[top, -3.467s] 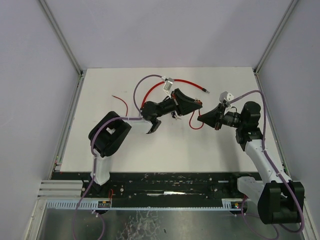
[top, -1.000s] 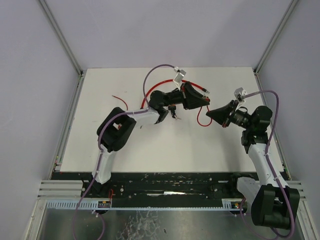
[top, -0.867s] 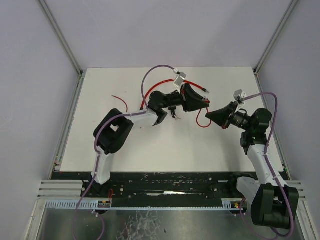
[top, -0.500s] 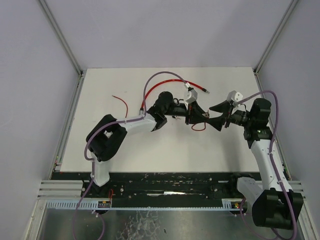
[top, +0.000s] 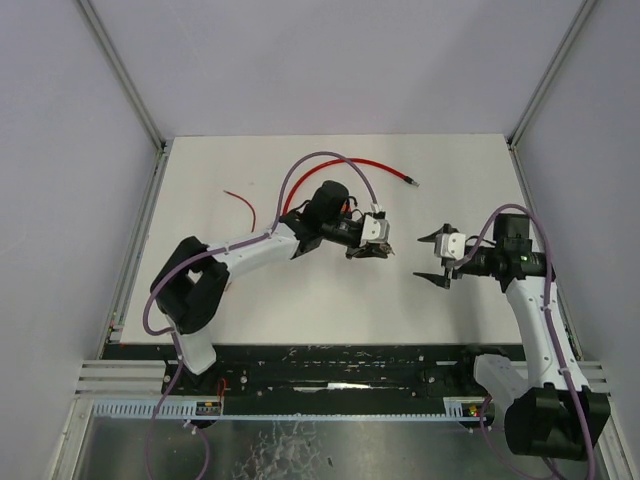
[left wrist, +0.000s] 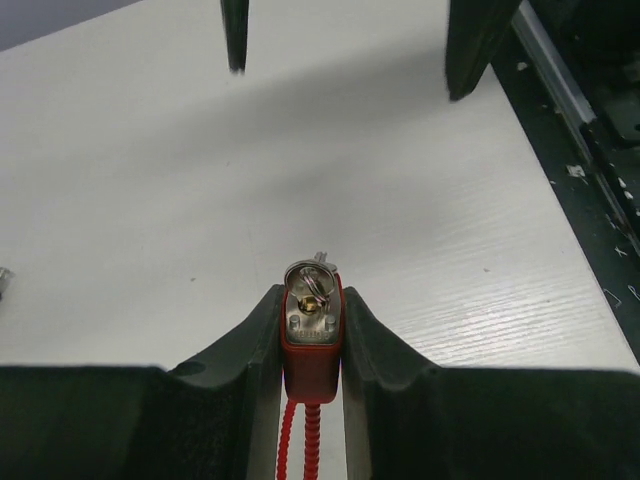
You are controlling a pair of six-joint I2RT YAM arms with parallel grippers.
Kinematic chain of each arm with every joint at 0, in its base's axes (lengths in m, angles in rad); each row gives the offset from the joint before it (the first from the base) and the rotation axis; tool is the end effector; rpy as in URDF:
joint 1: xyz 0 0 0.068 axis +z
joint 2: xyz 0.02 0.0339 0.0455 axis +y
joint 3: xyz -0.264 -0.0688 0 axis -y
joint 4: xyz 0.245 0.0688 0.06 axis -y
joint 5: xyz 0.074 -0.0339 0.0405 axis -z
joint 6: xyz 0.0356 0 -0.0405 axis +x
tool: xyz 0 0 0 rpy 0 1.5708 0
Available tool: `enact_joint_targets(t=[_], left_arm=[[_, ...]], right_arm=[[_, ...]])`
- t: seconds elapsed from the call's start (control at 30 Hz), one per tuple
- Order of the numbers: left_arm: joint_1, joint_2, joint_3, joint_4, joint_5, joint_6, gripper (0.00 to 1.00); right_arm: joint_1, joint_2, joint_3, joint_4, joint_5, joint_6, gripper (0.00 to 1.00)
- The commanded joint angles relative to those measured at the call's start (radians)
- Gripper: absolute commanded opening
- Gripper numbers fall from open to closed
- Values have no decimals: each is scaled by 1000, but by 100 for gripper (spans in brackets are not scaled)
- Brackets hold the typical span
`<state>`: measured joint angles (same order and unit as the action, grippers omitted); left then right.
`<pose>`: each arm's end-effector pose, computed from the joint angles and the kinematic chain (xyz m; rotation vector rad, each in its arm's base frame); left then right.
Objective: Lock with the key
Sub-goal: Lock the lock.
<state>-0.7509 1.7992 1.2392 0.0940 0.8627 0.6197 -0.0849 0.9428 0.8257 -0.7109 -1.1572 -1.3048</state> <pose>0.2784 -0.2968 0.2477 1.6284 1.1358 -0.9544 0.1771 0.0176 0.2930 -1.4370 1.2395 0.4641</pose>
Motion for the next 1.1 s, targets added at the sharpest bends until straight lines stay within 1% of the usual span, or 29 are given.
enact_joint_targets(t=[0.0,0.03,0.1,0.2,0.3,0.4,0.47,0.57,0.67,0.87,1.07], left_arm=[[-2,-52,-9,-110,142,219,0],[-4,-55,-14,-113,158,239,0],[-17,-65,-27,-109,168,274,0],[-31,-72,-48,-53,154,259,0],[-42,-72,-60,4,135,220,0],[-61,-70,-64,18,98,210,0],[-65,-62,-54,8,82,209,0],[-66,-43,-21,-40,76,210,0],[-71,-28,0,-70,82,210,0],[-86,-14,20,-96,61,219,0],[-91,-4,34,-121,60,230,0]], right_arm=[[43,55,-46,-86,-92,-316,79],[60,65,-54,-77,-91,-323,79],[88,84,-77,-22,-88,-283,79],[113,93,-100,41,-108,-222,75],[133,82,-132,183,-112,-72,68],[145,59,-145,242,-123,4,65],[144,41,-140,234,-135,-1,61],[145,15,-128,179,-129,-69,59],[146,14,-118,138,-148,-113,54],[174,29,-120,137,-123,-120,44],[181,21,-109,129,-121,-122,38]])
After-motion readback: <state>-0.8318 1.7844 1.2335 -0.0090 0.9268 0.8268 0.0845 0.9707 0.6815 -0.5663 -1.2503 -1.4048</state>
